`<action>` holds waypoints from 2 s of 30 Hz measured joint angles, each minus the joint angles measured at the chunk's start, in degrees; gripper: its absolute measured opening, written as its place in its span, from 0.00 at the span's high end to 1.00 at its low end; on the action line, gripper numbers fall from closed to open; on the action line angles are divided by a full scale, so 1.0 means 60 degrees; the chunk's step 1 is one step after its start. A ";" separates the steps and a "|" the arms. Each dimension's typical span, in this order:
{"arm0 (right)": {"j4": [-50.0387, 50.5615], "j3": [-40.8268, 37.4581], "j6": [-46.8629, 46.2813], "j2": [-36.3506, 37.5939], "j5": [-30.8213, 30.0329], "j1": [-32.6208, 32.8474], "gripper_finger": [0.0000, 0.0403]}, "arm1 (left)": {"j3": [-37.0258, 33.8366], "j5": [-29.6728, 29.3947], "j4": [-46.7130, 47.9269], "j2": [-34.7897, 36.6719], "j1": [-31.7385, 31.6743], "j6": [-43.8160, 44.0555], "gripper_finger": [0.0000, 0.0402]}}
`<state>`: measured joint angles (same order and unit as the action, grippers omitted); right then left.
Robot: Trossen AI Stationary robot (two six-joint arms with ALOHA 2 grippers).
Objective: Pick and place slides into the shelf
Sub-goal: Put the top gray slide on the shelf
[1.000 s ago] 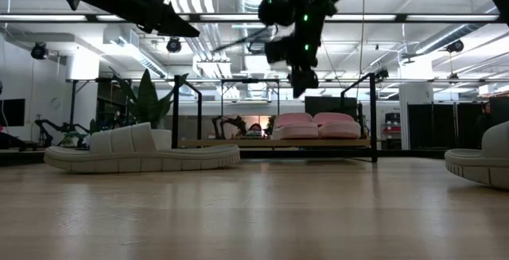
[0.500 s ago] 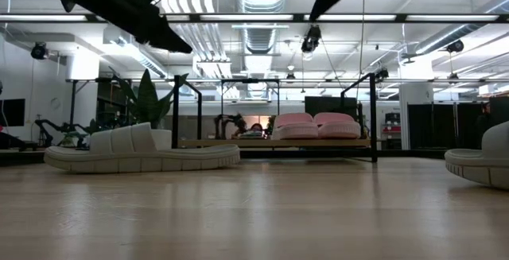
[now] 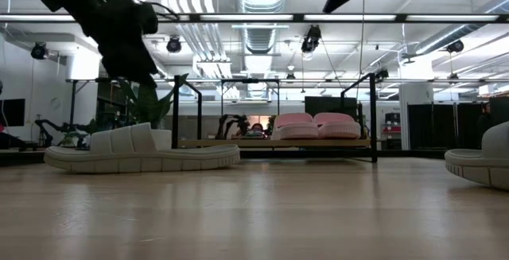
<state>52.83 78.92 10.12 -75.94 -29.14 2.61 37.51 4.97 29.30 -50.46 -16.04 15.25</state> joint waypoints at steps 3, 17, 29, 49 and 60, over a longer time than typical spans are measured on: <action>-0.0321 -0.0303 -0.0024 -0.0011 0.0002 0.0000 0.68 | -0.0044 0.0178 0.0093 0.0088 0.0044 0.1861 0.39; -0.1201 -0.0766 -0.0136 -0.0029 -0.1188 0.0000 0.72 | -0.0066 0.0323 0.3239 0.0193 0.0948 0.6941 0.39; -0.1133 -0.0766 0.0322 -0.0036 -0.1177 0.0000 0.74 | -0.0236 -0.2258 0.2829 -0.0501 0.3295 0.9822 0.39; -0.1130 -0.0766 0.0679 -0.0036 -0.1160 0.0000 0.77 | -0.0249 -0.2813 0.1337 -0.2708 0.4393 1.0749 0.39; -0.1116 -0.0766 0.0890 -0.0036 -0.1160 0.0000 0.77 | -0.0647 -0.3539 0.0779 -0.2526 0.5369 1.2174 0.39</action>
<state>46.13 74.32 15.46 -76.16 -36.10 2.61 33.63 -16.27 33.98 -65.61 16.17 88.29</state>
